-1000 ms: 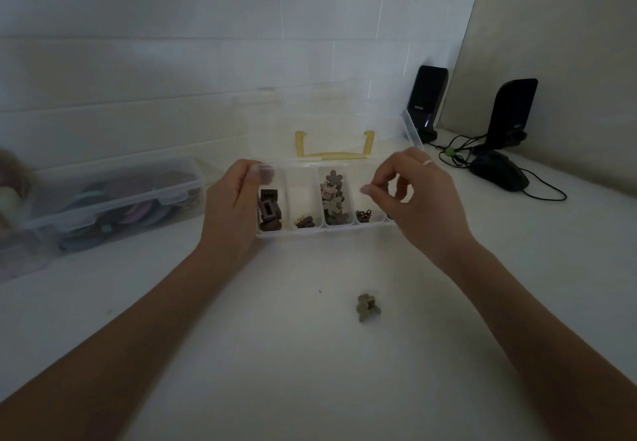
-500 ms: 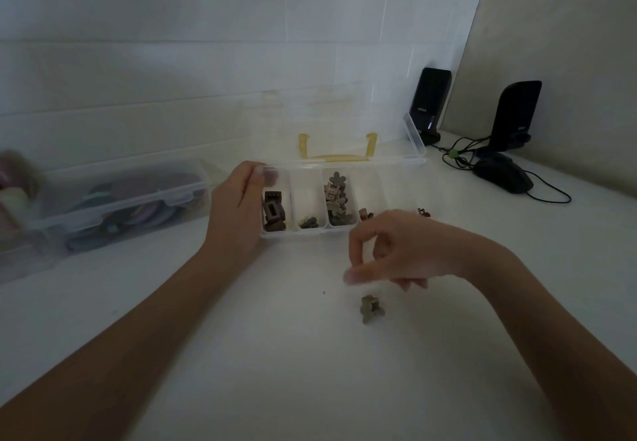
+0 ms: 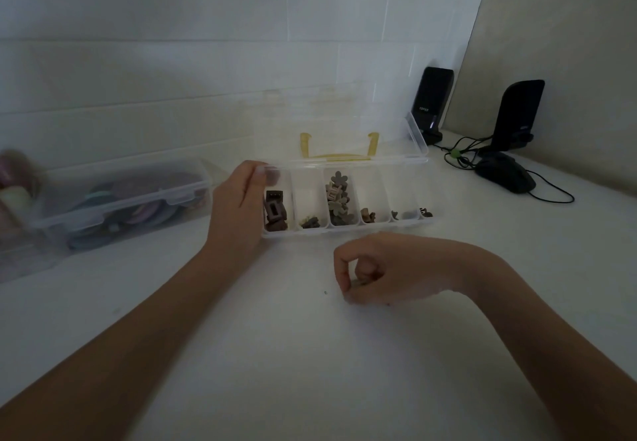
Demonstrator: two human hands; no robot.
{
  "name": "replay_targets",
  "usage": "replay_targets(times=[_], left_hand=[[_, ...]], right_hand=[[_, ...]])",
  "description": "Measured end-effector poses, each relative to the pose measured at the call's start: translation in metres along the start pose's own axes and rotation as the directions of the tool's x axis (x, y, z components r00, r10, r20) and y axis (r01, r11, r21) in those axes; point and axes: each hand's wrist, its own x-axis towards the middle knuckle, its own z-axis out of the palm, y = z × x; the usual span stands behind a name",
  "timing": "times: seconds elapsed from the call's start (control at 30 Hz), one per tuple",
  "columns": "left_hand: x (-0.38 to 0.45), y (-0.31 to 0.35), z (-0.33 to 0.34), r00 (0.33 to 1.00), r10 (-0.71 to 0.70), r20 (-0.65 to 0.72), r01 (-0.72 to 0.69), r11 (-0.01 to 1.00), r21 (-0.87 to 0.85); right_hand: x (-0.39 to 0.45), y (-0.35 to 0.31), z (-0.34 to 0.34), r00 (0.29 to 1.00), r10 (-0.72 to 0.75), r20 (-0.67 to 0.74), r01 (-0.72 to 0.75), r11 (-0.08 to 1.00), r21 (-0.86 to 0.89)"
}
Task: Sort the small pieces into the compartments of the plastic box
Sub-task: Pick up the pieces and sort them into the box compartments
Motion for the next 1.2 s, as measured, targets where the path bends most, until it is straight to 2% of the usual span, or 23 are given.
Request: replay_targets(times=[0.07, 0.13, 0.23, 0.33, 0.43, 0.57, 0.73, 0.87, 1.0, 1.1, 1.2], left_hand=[[-0.001, 0.0, 0.0, 1.0, 0.0, -0.004, 0.0, 1.0, -0.01], [-0.002, 0.001, 0.0, 1.0, 0.01, -0.017, -0.011, 1.0, -0.016], [-0.005, 0.004, 0.001, 0.998, 0.052, -0.025, -0.052, 0.999, -0.002], [-0.009, 0.007, 0.003, 0.996, 0.087, -0.018, -0.086, 0.996, 0.025], [-0.012, 0.009, 0.007, 0.996, 0.091, -0.011, -0.091, 0.996, 0.027], [-0.017, 0.013, 0.011, 0.996, 0.087, 0.002, -0.087, 0.996, 0.0], [-0.019, 0.017, 0.013, 0.994, 0.105, 0.021, -0.105, 0.994, 0.005], [-0.016, 0.017, 0.01, 0.997, 0.042, 0.059, -0.039, 0.998, -0.046], [-0.006, 0.013, 0.002, 0.994, -0.067, 0.087, 0.073, 0.995, -0.072], [0.001, 0.008, -0.003, 0.991, -0.101, 0.093, 0.107, 0.992, -0.063], [0.003, 0.005, -0.006, 0.989, -0.108, 0.101, 0.116, 0.991, -0.069]], right_hand=[[0.003, 0.001, 0.0, 0.987, -0.085, -0.14, 0.084, 0.996, -0.014], [0.005, 0.001, -0.001, 0.94, -0.155, -0.303, 0.156, 0.988, -0.022], [0.007, 0.001, -0.005, 0.798, -0.219, -0.561, 0.178, 0.976, -0.128], [0.008, 0.002, -0.007, 0.668, -0.227, -0.709, 0.143, 0.974, -0.177], [0.008, 0.002, -0.007, 0.606, -0.255, -0.753, 0.111, 0.965, -0.238], [0.01, 0.002, -0.006, 0.589, -0.284, -0.756, 0.089, 0.953, -0.289], [0.01, 0.005, -0.009, 0.524, -0.286, -0.803, 0.067, 0.953, -0.295], [0.009, 0.015, -0.015, 0.445, -0.221, -0.868, 0.117, 0.975, -0.188], [0.007, 0.033, -0.028, 0.336, -0.039, -0.941, 0.108, 0.994, -0.003], [0.005, 0.046, -0.034, 0.308, 0.073, -0.949, 0.123, 0.986, 0.116], [0.005, 0.049, -0.035, 0.302, 0.104, -0.948, 0.158, 0.975, 0.157]])
